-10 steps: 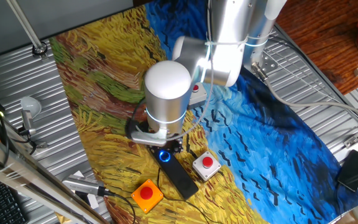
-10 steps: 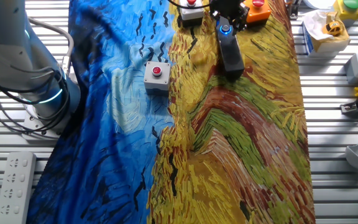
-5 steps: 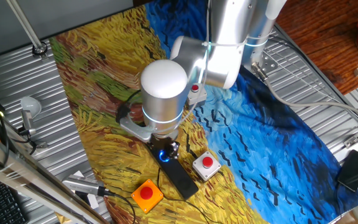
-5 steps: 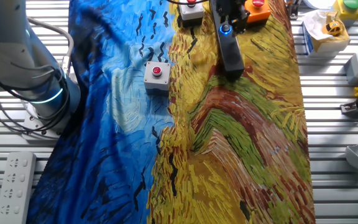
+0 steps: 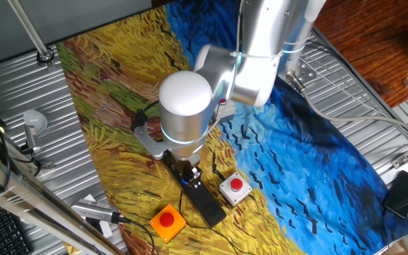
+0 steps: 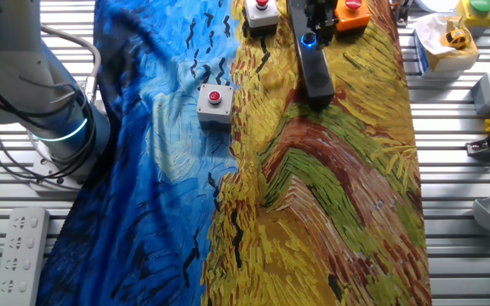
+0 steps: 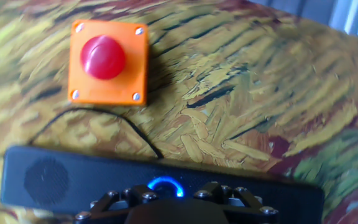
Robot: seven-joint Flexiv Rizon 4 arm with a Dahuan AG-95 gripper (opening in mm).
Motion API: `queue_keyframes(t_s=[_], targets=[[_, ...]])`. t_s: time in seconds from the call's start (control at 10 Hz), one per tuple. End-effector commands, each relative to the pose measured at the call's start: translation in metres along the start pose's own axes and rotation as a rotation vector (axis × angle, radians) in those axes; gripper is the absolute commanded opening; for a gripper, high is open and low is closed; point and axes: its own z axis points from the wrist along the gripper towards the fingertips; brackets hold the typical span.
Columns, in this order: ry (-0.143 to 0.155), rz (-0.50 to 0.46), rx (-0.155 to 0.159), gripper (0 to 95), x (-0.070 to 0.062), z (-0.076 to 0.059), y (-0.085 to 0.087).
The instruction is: Turn the knob to decrease the volume of the speaker
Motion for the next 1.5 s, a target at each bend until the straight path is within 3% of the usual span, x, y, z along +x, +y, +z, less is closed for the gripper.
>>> queue_keyframes(t_s=[0.1, 0.5, 0.6, 1.5], targets=[[0.008, 0.044, -0.002, 57.0, -0.0005, 0.0003, 0.0026], [0.009, 0.034, -0.003, 57.0, 0.0017, 0.0013, 0.0032], [0.008, 0.03, -0.006, 38.0, 0.0026, 0.0018, 0.0033], [0.004, -0.01, -0.009, 38.0, 0.0089, 0.0061, 0.002]])
